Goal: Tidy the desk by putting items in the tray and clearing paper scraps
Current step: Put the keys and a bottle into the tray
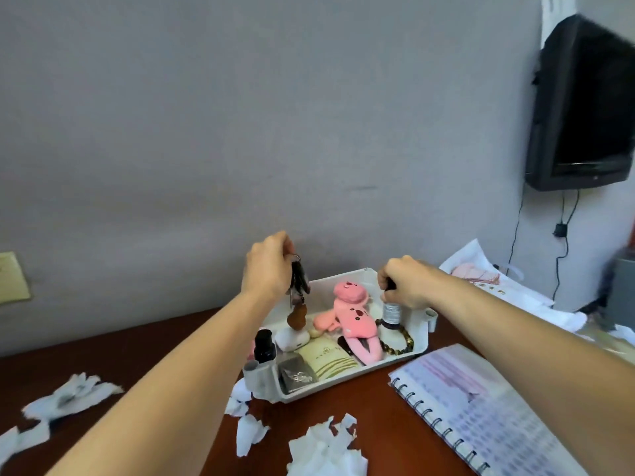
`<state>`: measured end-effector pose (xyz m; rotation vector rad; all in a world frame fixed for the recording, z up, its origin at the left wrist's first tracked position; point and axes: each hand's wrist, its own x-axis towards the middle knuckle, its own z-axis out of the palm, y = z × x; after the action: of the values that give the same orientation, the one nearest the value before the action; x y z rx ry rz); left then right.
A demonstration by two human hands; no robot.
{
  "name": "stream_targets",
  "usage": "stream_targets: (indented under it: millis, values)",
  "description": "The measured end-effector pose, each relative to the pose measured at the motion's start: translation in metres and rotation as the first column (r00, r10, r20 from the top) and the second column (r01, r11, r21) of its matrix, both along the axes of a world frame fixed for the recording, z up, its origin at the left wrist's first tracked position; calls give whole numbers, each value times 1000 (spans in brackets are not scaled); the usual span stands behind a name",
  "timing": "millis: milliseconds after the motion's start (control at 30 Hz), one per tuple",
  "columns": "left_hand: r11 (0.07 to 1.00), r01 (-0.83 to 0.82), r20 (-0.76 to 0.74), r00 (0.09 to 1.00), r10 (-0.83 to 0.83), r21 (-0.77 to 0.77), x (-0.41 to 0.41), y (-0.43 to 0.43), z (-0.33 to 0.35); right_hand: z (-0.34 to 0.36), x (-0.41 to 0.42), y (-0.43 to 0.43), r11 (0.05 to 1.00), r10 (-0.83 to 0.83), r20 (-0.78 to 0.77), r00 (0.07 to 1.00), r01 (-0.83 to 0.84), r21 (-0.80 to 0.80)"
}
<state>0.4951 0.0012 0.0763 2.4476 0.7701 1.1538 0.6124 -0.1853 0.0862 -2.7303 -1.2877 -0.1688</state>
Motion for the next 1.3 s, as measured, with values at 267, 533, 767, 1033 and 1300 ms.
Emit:
stream_targets:
  millis: [267, 533, 767, 1033, 1300]
  values:
    - [996, 82, -228, 971, -69, 48, 19, 23, -28, -32, 21, 15, 998, -47, -20, 999, 46, -51]
    - [995, 100, -543, 835, -89, -9, 15, 26, -31, -33, 21, 18, 995, -71, -6, 997, 70, -64]
    - [995, 96, -632, 772, -65, 16, -9, 0, -19, -21, -2, 9, 994, -88, 12, 996, 89, -70]
    - [979, 192, -654, 750, -103, 67, -62, -26, 5, 8, -53, 4, 998, -3, 80, 997, 8, -56]
    - [977, 137, -718, 695, 22, 162, -149, -41, 25, 24, -125, 16, 991, 126, 71, 989, -123, -48]
